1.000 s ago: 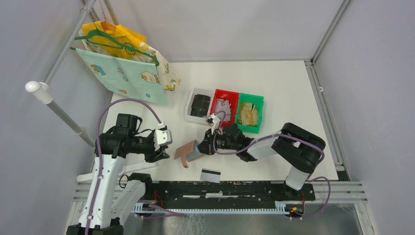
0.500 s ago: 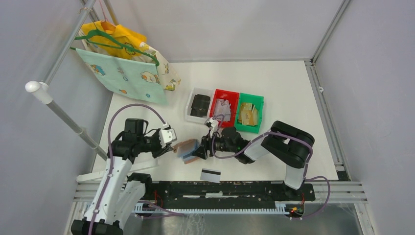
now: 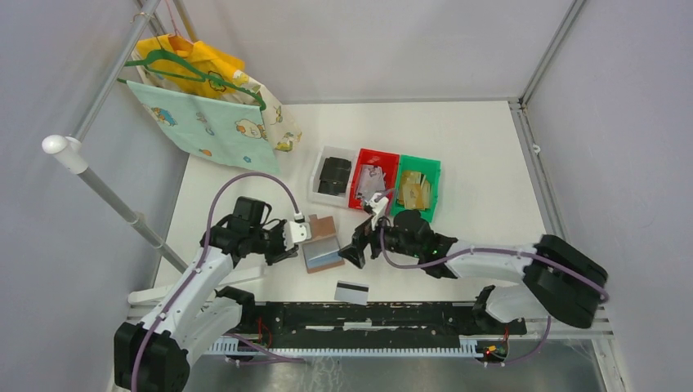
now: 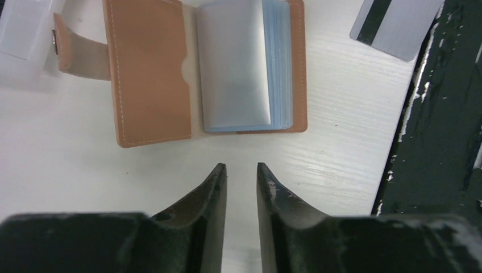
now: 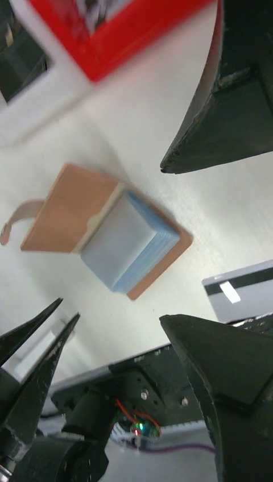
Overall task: Take the credit cards out of the card holder
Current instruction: Place the card holder at the center of the board, then reset both arms
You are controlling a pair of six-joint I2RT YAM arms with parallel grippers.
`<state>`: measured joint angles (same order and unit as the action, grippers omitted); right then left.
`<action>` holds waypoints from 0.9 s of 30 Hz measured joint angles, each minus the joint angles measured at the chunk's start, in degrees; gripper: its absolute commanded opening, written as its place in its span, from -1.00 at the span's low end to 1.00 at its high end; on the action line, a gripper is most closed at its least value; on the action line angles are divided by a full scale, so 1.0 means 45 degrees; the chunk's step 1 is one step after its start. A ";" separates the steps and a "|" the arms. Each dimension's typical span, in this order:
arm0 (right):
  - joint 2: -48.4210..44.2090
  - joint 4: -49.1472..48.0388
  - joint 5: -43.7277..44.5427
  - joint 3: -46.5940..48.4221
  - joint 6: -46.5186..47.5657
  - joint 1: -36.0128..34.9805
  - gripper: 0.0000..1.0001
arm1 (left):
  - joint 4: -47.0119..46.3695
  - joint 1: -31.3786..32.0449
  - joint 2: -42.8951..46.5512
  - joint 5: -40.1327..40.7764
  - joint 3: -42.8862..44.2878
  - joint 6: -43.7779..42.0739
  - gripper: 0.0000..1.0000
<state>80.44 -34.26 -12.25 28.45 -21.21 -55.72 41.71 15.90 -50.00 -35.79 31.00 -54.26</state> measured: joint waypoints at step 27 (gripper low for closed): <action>-1.1511 0.1073 1.8462 -0.6183 0.2977 0.5401 0.96 | -0.7917 -0.5105 -0.2302 0.1875 -0.1243 0.6756 0.99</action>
<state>28.64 -29.43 70.83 0.62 -7.81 -31.42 6.09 -7.07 -60.36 -27.35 25.41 -23.86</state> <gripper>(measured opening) 0.979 0.993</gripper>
